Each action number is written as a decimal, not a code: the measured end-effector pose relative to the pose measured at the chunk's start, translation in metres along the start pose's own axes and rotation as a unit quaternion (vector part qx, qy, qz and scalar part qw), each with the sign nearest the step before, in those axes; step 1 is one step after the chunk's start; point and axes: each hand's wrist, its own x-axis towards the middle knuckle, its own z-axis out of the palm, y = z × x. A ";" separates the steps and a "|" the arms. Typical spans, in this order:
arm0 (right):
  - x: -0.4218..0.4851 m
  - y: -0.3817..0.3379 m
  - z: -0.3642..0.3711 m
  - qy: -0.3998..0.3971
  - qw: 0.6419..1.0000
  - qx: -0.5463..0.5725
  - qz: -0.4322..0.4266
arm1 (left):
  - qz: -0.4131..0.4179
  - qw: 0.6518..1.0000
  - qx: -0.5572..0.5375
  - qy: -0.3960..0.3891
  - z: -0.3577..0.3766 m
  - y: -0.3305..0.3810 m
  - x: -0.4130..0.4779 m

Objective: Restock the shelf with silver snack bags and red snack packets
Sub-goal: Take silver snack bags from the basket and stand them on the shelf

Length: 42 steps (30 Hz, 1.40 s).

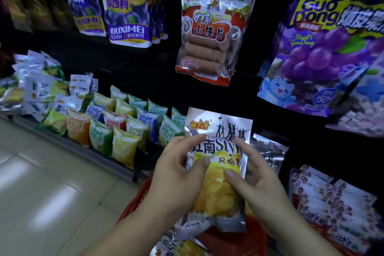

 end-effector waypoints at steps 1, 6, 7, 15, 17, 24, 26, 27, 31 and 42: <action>0.002 0.002 0.000 0.013 1.000 -0.005 -0.001 | -0.011 1.000 -0.003 -0.014 -0.002 -0.001 0.001; 0.013 0.007 -0.005 0.092 0.996 -0.018 -0.004 | -0.095 0.985 -0.028 -0.140 -0.010 -0.013 0.000; 0.013 0.006 -0.006 0.090 0.996 -0.020 -0.008 | -0.103 0.982 -0.027 -0.154 -0.010 -0.015 -0.001; 0.004 0.003 -0.014 -0.052 0.997 -0.054 0.013 | -0.082 0.991 -0.035 -0.099 -0.018 -0.006 0.002; 0.004 0.003 -0.017 -0.030 0.998 -0.060 0.014 | -0.094 0.984 -0.026 -0.148 -0.020 -0.009 0.002; 0.002 0.007 -0.018 0.014 0.982 -0.182 -0.041 | -0.045 0.990 0.065 -0.113 -0.018 -0.010 -0.005; 0.001 0.006 -0.015 0.032 0.962 -0.258 -0.083 | -0.010 0.991 0.099 -0.088 -0.016 -0.015 -0.008; 0.001 0.006 -0.013 0.032 0.961 -0.256 -0.094 | 0.003 0.992 0.100 -0.082 -0.014 -0.015 -0.010; -0.004 0.001 0.003 -0.050 0.989 -0.110 -0.082 | 0.037 0.996 0.049 -0.065 0.005 -0.014 -0.020; -0.003 -0.002 0.000 0.015 0.998 0.052 0.014 | -0.001 0.997 -0.033 -0.067 0.009 0.000 -0.026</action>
